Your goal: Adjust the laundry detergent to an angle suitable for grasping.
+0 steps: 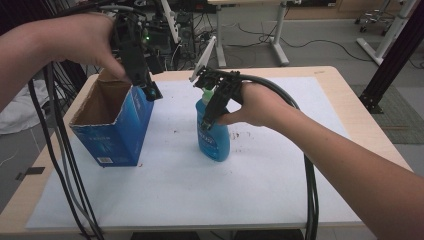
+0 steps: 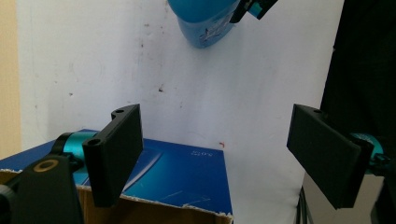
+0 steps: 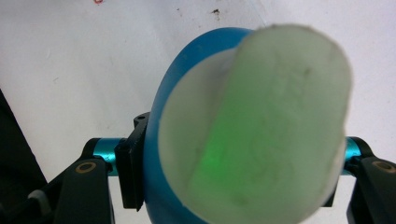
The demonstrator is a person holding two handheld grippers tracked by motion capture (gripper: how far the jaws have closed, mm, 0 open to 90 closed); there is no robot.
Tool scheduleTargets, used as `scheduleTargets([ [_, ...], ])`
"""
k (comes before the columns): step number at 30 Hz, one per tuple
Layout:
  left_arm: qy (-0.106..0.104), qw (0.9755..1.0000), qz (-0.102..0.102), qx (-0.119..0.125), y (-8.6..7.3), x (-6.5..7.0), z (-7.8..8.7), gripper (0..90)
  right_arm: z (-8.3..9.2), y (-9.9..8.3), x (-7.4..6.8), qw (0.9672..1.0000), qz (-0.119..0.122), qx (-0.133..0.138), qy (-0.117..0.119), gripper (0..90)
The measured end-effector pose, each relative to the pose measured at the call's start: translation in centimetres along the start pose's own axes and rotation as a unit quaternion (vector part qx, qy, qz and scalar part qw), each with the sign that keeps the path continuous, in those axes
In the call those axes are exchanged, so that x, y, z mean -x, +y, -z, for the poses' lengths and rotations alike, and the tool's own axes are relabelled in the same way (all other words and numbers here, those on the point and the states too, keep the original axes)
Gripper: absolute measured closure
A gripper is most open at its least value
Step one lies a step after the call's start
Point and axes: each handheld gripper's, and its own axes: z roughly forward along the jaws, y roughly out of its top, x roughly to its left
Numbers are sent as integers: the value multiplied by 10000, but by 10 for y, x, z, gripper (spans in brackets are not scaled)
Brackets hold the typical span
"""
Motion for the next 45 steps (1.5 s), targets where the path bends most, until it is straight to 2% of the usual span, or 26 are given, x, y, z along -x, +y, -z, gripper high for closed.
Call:
scheduleTargets([
  [16,-9,10000,11,-14,1,1,-1,186,-1,1,-1,10000,35,-6,75,336],
  [17,-11,10000,8,-15,1,1,-1,186,0,1,-2,10000,-67,-35,55,336],
  [24,-13,10000,-6,-4,1,1,-2,186,0,0,-1,10000,24,-11,36,340],
  [31,-18,10000,-16,-13,2,1,-1,186,0,0,-1,10000,-26,-26,85,348],
  [41,-6,10000,-10,-11,1,1,-1,186,2,0,-2,9997,166,38,147,359],
  [45,-10,10000,-5,-10,0,1,-1,186,8,-3,2,9994,209,138,231,361],
])
